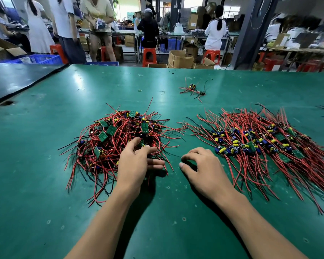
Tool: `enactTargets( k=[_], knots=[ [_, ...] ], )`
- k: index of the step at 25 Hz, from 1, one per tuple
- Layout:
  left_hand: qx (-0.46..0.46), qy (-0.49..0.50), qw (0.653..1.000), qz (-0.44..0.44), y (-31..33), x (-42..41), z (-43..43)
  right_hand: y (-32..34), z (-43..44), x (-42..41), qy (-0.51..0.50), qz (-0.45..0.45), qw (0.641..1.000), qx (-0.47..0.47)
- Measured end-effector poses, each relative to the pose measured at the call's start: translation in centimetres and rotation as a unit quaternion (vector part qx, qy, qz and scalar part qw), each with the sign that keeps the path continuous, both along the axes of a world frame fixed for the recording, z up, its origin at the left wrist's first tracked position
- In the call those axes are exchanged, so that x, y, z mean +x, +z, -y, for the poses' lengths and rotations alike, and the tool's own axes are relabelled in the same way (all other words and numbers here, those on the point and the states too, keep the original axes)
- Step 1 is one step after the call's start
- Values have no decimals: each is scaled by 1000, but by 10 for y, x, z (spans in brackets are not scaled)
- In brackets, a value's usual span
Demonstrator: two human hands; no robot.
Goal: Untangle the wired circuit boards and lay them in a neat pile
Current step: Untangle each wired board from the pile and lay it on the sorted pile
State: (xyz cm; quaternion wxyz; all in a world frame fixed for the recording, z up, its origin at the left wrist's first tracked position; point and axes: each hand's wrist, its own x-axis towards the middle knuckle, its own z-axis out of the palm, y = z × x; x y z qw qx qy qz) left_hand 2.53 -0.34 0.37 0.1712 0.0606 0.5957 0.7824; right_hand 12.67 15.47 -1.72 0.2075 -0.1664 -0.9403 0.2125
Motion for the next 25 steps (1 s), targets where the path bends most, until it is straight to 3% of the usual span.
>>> enactTargets(
  k=[4, 10, 13, 16, 18, 21, 25],
  knots=[
    [-31, 14, 998, -56, -2, 7, -2, 0, 0, -2, 2, -8, 1000, -13],
    [-128, 40, 979, -151, -9, 12, -4, 1, 26, -18, 16, -157, 984, -79],
    [-140, 51, 976, -161, -8, 9, -3, 8, 41, -42, 15, -179, 980, -84],
    [-125, 63, 978, -154, -8, 9, -3, 27, 49, -80, 23, -120, 990, -66],
    [-114, 82, 979, -146, -9, 7, -1, 45, 53, -107, 46, -34, 998, 32],
    [-94, 77, 984, -130, -12, 5, -1, 64, 57, -140, 112, 70, 982, 136],
    [-93, 60, 986, -129, -15, 3, -1, 64, 49, -152, 193, 128, 970, 74]
  ],
)
